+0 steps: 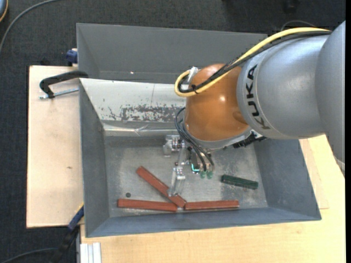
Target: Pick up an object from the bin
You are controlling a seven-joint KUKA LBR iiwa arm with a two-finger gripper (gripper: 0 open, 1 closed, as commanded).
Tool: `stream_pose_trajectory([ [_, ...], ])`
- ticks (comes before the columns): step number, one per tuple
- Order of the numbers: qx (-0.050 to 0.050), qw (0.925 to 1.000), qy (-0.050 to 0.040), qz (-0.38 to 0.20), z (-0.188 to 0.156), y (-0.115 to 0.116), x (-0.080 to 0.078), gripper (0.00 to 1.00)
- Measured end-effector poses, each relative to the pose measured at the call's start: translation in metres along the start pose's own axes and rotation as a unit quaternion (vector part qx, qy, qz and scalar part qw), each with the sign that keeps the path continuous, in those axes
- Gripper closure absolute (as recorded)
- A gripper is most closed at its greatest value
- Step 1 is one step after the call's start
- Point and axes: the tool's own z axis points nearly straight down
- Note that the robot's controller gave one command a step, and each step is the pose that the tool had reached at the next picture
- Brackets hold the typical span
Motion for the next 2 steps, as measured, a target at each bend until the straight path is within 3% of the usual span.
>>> stream_pose_trajectory([
  [1,-0.001,0.9839,-0.0024,0.179,0.0734,0.0295,-0.0297,0.0],
  [2,-0.002,0.9838,-0.0042,0.179,0.0712,0.0288,-0.031,1.0],
])
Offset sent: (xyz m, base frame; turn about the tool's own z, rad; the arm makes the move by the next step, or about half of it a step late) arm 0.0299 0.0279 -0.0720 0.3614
